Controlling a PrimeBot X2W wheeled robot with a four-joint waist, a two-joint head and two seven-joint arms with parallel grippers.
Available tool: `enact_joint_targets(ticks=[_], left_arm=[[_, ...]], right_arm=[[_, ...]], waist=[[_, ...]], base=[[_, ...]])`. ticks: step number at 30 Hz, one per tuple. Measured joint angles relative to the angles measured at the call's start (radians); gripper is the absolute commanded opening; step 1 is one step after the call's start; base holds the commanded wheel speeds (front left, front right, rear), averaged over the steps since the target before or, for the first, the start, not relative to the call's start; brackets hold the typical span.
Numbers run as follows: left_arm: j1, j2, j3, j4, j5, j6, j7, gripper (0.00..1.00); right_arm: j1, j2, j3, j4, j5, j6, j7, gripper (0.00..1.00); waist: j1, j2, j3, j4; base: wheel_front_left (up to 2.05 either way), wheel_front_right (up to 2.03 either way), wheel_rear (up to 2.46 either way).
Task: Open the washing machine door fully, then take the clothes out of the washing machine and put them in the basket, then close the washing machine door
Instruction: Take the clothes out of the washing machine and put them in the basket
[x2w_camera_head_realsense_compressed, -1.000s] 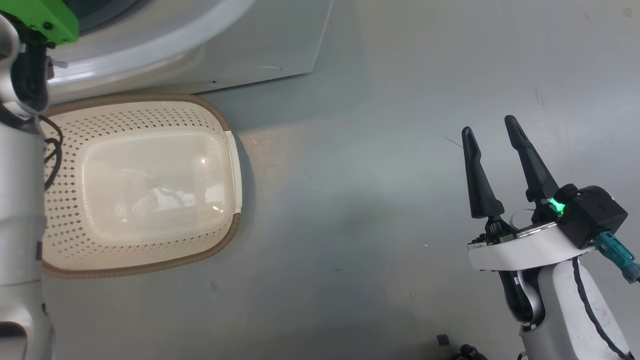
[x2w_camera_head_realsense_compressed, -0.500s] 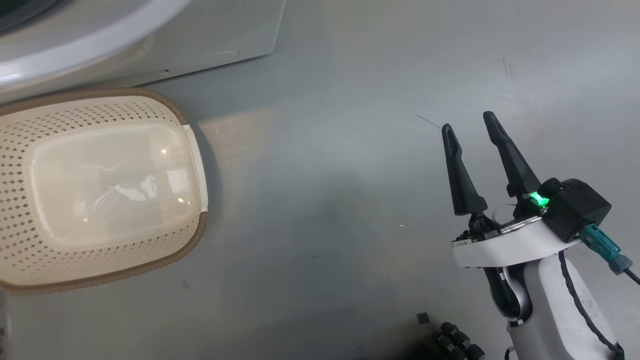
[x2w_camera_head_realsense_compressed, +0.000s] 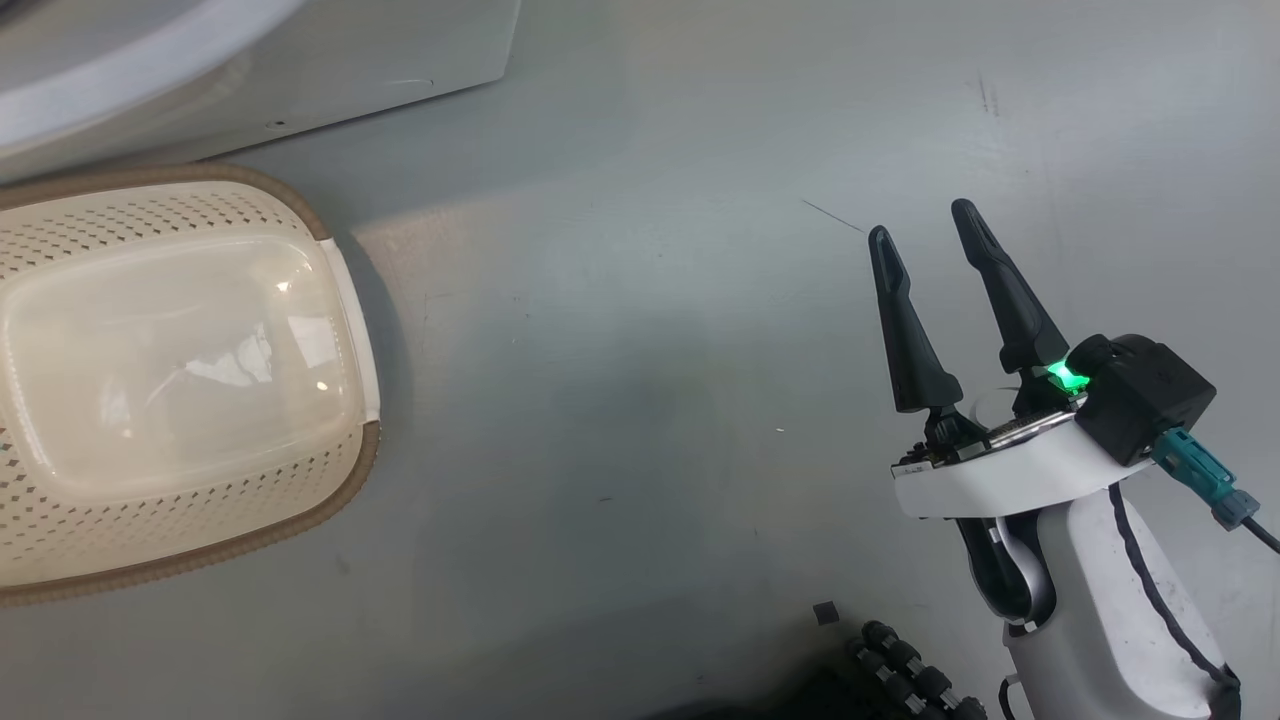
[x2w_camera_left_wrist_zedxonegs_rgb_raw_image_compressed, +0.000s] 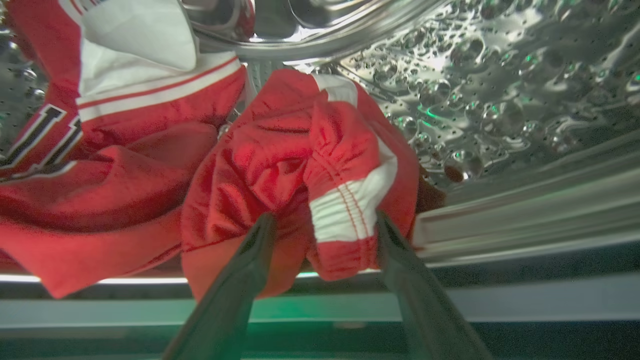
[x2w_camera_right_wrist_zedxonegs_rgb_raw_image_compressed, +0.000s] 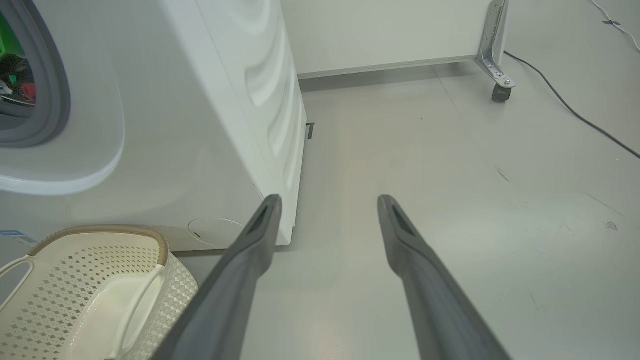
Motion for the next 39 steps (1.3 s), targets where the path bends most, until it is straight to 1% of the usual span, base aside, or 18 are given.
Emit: enact_joint_targets(ticks=[3,4,13,17,21,31,32,35,39], left_arm=[[-0.002,0.003,-0.005,0.018,0.002,0.0,0.017,0.24],[-0.005,0.004,-0.006,0.02,0.002,0.0,0.021,0.0],[-0.031,0.006,-0.01,0.038,0.012,0.0,0.015,0.0],[-0.032,0.005,-0.014,0.044,0.014,-0.009,-0.009,0.0],[-0.032,-0.01,-0.021,0.048,0.015,-0.018,-0.043,0.0],[-0.021,-0.021,-0.015,0.052,0.014,-0.049,-0.172,0.0],[-0.007,-0.03,-0.014,0.051,0.014,-0.053,-0.203,0.0],[0.024,-0.049,-0.015,0.051,0.015,-0.061,-0.253,0.0],[0.066,-0.07,-0.014,0.048,0.018,-0.062,-0.329,0.0]], right_arm=[[-0.008,0.0,0.0,0.001,0.0,0.0,0.0,1.0],[-0.008,0.0,0.0,0.001,0.0,0.0,0.0,1.0],[-0.025,0.0,-0.003,0.002,0.0,0.0,0.0,1.0],[-0.029,0.0,-0.012,0.002,0.0,0.0,0.0,1.0],[-0.029,0.0,-0.031,0.002,-0.001,0.0,0.0,1.0],[-0.03,0.0,-0.041,0.006,-0.013,0.0,0.0,1.0],[-0.03,-0.001,-0.046,0.006,-0.018,0.0,0.0,1.0],[-0.029,-0.008,-0.052,0.007,-0.022,0.0,0.0,1.0],[-0.027,-0.018,-0.056,0.009,-0.029,0.0,0.0,1.0]], waist=[[0.0,0.0,0.002,-0.002],[0.0,0.0,0.003,-0.002],[0.0,0.0,0.008,0.0],[-0.0001,0.0,0.008,0.006],[0.0,0.0,0.003,0.02],[0.0,0.0,-0.024,0.058],[0.0,0.0,-0.031,0.067],[0.0,0.0,-0.043,0.081],[0.0,0.0,-0.064,0.1]], base=[[0.0,0.0,0.0],[0.0,0.0,0.0],[0.0,0.0,0.0],[0.0,0.0,0.0],[0.0,0.0,0.0],[0.0,0.0,0.0],[0.0,0.0,0.0],[0.0,0.0,0.0],[0.0,0.0,0.0]])
